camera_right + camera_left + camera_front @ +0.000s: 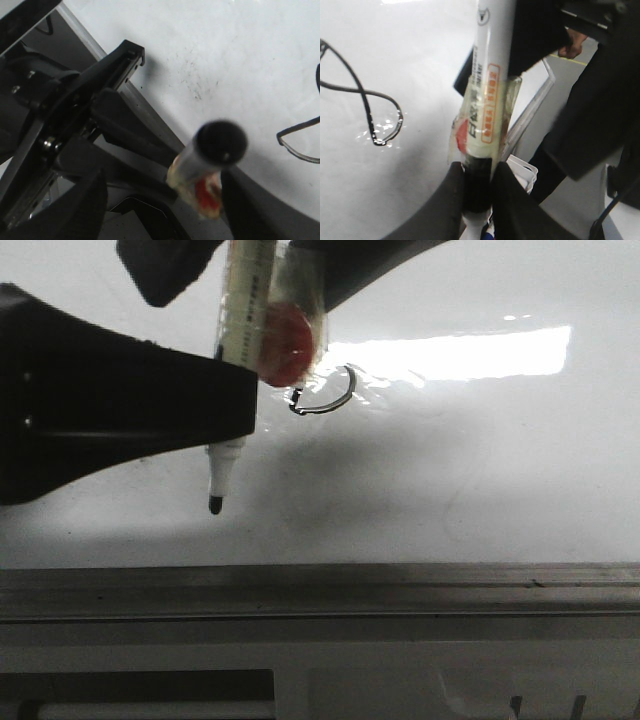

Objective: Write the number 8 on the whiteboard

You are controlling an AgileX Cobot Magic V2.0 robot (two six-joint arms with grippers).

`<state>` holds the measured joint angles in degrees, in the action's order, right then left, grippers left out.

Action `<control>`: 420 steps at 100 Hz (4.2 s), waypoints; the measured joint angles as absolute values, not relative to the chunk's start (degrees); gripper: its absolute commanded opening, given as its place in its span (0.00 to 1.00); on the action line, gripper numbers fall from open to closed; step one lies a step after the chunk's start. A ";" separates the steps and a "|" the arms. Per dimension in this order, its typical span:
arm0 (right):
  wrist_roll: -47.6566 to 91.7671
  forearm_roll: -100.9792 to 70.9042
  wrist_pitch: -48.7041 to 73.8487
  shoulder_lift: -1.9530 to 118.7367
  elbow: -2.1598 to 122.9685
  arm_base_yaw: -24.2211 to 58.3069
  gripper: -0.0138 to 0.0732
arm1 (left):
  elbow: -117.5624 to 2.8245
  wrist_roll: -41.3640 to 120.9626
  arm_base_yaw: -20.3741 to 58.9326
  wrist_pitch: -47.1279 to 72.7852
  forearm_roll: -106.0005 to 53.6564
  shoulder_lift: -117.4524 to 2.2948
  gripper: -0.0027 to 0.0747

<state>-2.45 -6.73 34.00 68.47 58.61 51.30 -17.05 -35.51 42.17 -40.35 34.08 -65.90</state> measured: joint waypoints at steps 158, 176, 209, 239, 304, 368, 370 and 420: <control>-2.76 1.83 38.16 59.90 58.07 51.30 0.09 | -18.73 -37.15 41.57 -18.59 7.29 -56.00 0.20; -2.76 7.35 34.86 50.24 52.84 51.30 0.09 | -16.01 -36.10 41.57 -18.06 11.13 -46.07 0.01; -2.87 9.73 24.73 24.91 33.67 51.30 0.09 | -7.26 -34.40 41.57 -21.00 16.79 -27.87 0.01; -2.87 9.95 27.77 9.85 25.80 51.30 0.09 | -3.72 -33.94 41.50 -21.15 18.11 -23.78 0.01; -2.87 10.14 28.69 8.94 25.53 51.30 0.09 | -3.44 -33.75 41.50 -21.15 18.19 -23.78 0.01; -2.98 10.14 28.83 8.85 25.49 51.30 0.09 | 0.14 -16.99 22.38 5.30 9.62 -5.41 0.01; -2.98 10.14 28.83 8.85 25.49 51.30 0.09 | 0.14 -15.50 21.01 6.11 9.62 -4.22 0.01; -2.98 10.14 28.83 8.85 25.49 51.30 0.09 | 0.14 -7.04 1.96 19.56 0.00 0.09 0.01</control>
